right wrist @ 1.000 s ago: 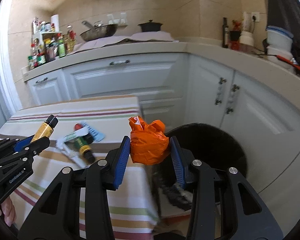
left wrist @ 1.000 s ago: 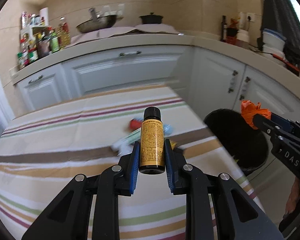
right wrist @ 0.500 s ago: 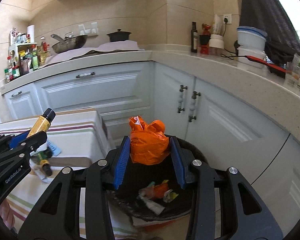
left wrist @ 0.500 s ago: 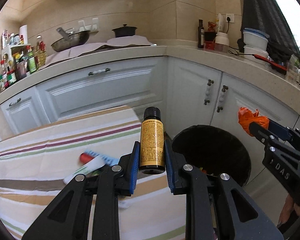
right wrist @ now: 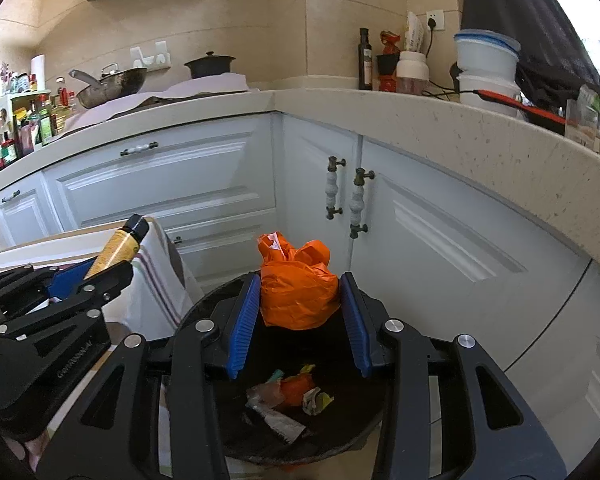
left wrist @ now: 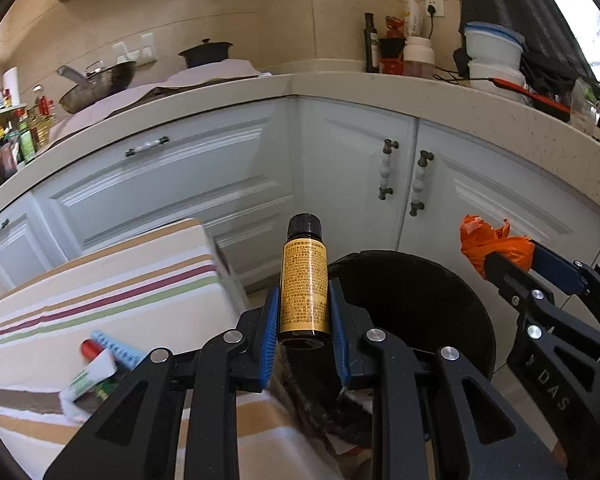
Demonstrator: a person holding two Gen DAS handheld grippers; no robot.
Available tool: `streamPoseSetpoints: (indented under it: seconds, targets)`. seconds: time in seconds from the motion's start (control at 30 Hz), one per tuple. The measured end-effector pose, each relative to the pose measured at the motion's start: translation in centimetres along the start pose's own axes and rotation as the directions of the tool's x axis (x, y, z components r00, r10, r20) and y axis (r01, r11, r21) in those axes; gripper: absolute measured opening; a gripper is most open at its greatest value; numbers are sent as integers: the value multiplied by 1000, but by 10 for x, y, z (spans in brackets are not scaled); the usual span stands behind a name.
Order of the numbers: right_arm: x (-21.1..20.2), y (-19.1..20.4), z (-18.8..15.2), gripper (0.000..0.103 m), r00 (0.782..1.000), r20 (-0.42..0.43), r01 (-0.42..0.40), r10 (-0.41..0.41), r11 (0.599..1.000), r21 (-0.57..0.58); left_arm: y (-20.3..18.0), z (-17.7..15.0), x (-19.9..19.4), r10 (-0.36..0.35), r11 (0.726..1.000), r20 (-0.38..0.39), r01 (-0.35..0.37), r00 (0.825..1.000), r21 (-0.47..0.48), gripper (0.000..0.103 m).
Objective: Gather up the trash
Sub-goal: 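Carry bag and bottle over the black bin and open both grippers to drop them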
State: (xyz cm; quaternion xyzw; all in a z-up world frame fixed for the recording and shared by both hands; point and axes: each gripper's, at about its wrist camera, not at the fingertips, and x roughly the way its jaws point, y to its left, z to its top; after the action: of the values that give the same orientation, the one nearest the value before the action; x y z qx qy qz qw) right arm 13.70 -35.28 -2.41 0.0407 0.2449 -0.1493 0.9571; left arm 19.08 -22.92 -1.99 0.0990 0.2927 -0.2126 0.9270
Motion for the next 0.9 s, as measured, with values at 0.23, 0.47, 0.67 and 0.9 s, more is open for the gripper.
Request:
streamPoseSetpoints:
  seconds: [0.23,0.47,0.67,0.9]
  targets:
    - [25,-17,-2,60,1000,-16,19,-18,999,45,-13,5,26,-4,1000,-8,4,1000,22,58]
    - [24,-20,-3,60,999,-30,36,-35,998,51,-6,4,22,12,1000,-20,-11,1000,20,68]
    - [9,1,-6,60,999,-32,-3,4,1000,24,23,-10,-8,54,999,-19,-54,998,-5,71]
    - [-12,55,-11,60,993,-40,-113,112,993,-30,80,-39,-49,162,984,-42,-164,986,-63,72]
